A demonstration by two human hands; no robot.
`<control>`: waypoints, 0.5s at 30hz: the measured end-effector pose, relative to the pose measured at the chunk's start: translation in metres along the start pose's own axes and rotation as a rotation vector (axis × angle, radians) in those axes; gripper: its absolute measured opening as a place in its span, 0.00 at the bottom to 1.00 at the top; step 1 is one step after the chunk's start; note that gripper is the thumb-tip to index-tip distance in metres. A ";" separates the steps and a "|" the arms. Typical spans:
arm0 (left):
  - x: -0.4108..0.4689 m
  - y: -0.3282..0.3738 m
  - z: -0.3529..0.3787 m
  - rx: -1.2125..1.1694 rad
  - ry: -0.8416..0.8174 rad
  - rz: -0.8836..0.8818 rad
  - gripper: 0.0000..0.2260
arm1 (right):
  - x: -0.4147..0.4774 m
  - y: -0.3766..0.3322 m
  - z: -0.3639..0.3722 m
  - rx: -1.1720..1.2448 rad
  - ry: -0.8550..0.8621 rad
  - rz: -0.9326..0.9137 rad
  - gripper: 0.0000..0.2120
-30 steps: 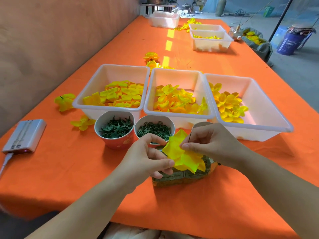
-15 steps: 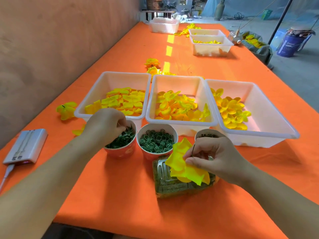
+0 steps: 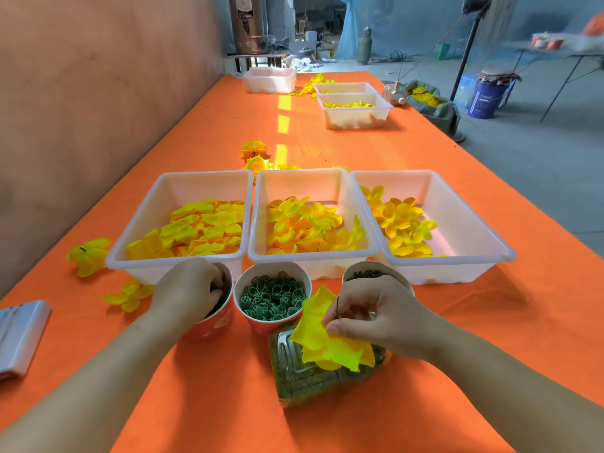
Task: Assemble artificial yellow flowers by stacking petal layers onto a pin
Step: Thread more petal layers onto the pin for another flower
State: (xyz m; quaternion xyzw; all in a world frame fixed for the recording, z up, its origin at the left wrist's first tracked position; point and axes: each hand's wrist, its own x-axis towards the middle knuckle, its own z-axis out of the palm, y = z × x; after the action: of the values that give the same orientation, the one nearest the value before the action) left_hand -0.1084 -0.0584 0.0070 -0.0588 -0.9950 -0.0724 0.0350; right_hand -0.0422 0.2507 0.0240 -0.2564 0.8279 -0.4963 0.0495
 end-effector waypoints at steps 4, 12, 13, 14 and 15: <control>-0.005 0.000 0.001 -0.093 0.018 0.038 0.13 | 0.000 -0.004 0.001 0.037 -0.008 0.010 0.06; -0.006 -0.001 -0.004 -0.059 0.232 0.038 0.07 | -0.002 -0.005 0.002 0.002 0.014 0.007 0.03; -0.006 -0.004 -0.005 -0.094 0.278 0.021 0.05 | -0.002 -0.004 0.002 0.001 0.016 0.008 0.03; -0.007 -0.005 -0.005 -0.123 0.313 0.011 0.06 | -0.002 -0.004 0.002 0.002 0.017 0.009 0.02; -0.007 -0.006 -0.007 -0.139 0.338 0.009 0.08 | -0.001 -0.004 0.002 0.002 0.016 0.008 0.02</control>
State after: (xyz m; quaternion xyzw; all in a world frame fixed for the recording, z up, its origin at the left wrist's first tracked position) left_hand -0.1016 -0.0665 0.0123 -0.0525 -0.9673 -0.1498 0.1979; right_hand -0.0388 0.2481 0.0258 -0.2488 0.8289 -0.4990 0.0450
